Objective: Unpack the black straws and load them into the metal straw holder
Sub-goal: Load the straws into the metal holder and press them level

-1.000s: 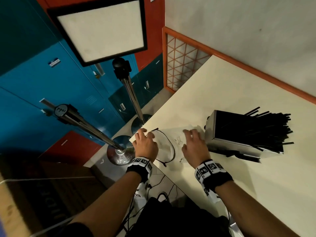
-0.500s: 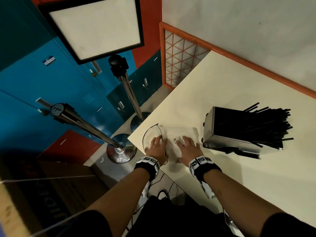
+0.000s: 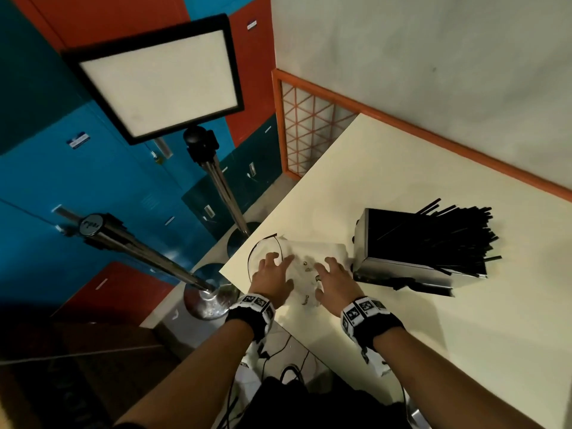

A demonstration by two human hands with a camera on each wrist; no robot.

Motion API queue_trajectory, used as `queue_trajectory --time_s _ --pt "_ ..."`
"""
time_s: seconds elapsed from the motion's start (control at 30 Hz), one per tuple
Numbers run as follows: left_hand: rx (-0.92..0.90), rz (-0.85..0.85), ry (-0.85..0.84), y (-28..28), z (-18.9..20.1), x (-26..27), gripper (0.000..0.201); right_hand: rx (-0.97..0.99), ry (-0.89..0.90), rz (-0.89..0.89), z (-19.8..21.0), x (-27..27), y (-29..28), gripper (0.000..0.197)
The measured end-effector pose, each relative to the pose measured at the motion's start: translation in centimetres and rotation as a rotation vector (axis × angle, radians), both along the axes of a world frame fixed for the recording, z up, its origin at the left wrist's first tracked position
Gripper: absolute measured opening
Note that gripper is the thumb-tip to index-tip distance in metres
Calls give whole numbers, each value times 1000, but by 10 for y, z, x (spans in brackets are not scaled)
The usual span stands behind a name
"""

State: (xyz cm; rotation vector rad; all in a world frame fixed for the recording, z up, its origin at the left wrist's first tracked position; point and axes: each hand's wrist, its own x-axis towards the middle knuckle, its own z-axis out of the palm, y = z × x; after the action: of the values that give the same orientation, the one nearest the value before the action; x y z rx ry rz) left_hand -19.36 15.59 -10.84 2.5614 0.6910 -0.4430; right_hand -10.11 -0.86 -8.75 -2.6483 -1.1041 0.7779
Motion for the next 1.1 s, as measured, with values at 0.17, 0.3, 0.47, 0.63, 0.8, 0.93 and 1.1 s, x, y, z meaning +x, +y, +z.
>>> queue_trajectory --time_s 0.17,0.3,0.47,0.63,0.8,0.93,1.1 --pt "28 36 -234 -17 26 12 57 244 64 -11 34 -1 -23 47" --pt "-71 -68 -446 -38 48 34 56 410 6 -72 55 7 -56 28" --pt "-228 -216 -546 -75 76 76 68 542 -100 -268 75 28 -105 13" --pt "-325 -349 -470 -113 88 117 93 559 -160 -629 82 40 -160 10" --pt "-300 -397 -378 -142 81 149 121 526 -140 -974 82 42 -202 28" --pt "-253 -385 -344 -155 72 164 132 561 -72 -1069 74 52 -215 38" --pt "-217 -350 -344 -163 63 174 136 537 -6 -1004 67 64 -207 66"
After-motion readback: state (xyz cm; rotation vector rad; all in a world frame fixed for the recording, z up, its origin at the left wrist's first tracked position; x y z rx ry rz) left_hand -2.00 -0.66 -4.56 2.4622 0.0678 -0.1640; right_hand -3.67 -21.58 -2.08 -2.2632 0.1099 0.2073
